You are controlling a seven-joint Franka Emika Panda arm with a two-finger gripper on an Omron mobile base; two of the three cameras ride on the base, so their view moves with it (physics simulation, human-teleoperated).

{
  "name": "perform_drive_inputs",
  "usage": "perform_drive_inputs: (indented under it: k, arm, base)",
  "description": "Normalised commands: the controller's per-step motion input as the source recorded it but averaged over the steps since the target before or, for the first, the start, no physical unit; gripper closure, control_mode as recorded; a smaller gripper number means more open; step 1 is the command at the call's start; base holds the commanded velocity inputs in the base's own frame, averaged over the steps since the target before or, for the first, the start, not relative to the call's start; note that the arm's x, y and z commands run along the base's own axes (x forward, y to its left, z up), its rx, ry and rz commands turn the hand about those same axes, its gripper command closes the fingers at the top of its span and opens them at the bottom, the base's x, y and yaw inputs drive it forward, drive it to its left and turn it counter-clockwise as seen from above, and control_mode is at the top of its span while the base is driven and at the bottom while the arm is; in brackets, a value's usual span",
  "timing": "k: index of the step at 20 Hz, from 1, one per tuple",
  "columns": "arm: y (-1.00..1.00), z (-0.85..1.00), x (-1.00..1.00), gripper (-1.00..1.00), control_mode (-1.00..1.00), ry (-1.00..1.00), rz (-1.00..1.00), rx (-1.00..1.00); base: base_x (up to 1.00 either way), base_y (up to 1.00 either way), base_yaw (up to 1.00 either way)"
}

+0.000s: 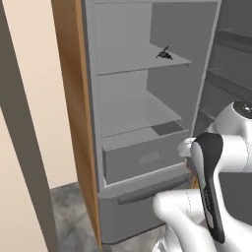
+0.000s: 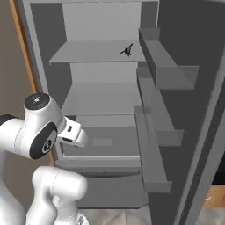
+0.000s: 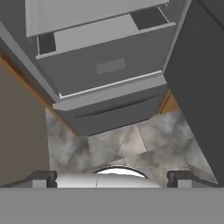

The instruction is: Place one tomato and one fish in each tupperware on the nearby counter, to pack two identical lunches.

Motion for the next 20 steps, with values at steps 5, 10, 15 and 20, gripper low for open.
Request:
perform_drive_inputs:
  k: [5,10,15,20]
  arm:
    - [0.0,0.0,0.0,-1.0,1.0,0.0,0.0,0.0]
    - [0.0,0.0,0.0,-1.0,1.0,0.0,0.0,0.0]
    - [0.0,0.0,0.0,-1.0,1.0,0.0,0.0,0.0]
    - [0.16,0.0,0.07,-1.0,-1.0,-0.02,-0.02,0.0]
  base:
    - [0.82,-0.03,-0.06]
    - [0.66,-0.31,-0.03]
    - [0.36,-0.5,-0.01]
    - [0.31,0.3,-0.06]
